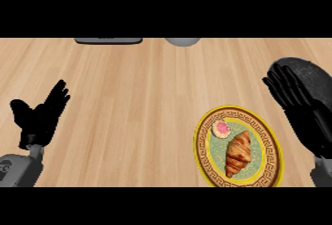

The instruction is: Pick the croissant from the plate and place it in the pan

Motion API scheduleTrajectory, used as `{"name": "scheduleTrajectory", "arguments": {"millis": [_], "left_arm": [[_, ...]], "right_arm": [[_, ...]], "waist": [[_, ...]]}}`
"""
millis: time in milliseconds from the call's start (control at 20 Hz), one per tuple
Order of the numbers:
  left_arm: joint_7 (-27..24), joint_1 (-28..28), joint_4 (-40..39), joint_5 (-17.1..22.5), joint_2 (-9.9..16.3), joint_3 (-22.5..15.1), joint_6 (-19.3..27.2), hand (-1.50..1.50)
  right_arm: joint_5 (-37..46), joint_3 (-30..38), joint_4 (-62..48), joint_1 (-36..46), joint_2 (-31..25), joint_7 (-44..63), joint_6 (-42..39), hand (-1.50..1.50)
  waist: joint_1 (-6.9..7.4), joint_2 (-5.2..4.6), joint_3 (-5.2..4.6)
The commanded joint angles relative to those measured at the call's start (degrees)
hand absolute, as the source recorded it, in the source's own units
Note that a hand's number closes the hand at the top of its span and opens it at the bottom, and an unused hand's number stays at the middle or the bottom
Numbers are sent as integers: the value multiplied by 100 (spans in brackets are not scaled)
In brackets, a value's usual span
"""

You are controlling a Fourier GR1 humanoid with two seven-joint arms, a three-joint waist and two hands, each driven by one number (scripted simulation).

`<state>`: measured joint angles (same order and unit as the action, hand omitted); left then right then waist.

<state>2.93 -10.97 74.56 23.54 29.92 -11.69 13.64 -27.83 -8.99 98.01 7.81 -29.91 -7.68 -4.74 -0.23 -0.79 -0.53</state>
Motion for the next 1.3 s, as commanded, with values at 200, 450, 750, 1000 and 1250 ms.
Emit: {"name": "scheduleTrajectory", "arguments": {"millis": [200, 450, 750, 1000, 1250], "left_arm": [[-412, -570, 429, -361, -61, 187, 307, 0], [-262, -441, 497, -223, -130, 245, 337, 0], [-327, -209, 615, -299, -189, 253, 404, 0], [-336, -164, 789, -413, -316, 88, 403, 0], [-419, -360, 477, -420, -344, 182, 243, 0]], "right_arm": [[894, -752, -1157, -87, -479, 1231, -157, 150], [3058, -719, -686, -724, -1005, 769, 1591, -150], [3855, -374, 1240, -1381, -2284, 1893, 1785, -150], [3545, -277, 2354, -1063, -3341, 3690, 442, -150], [2586, -55, 2968, -345, -3956, 5336, -681, -150]], "waist": [[132, 33, 44], [-212, 165, 39], [-261, 175, 26], [-47, 139, 20], [30, 76, 22]]}}
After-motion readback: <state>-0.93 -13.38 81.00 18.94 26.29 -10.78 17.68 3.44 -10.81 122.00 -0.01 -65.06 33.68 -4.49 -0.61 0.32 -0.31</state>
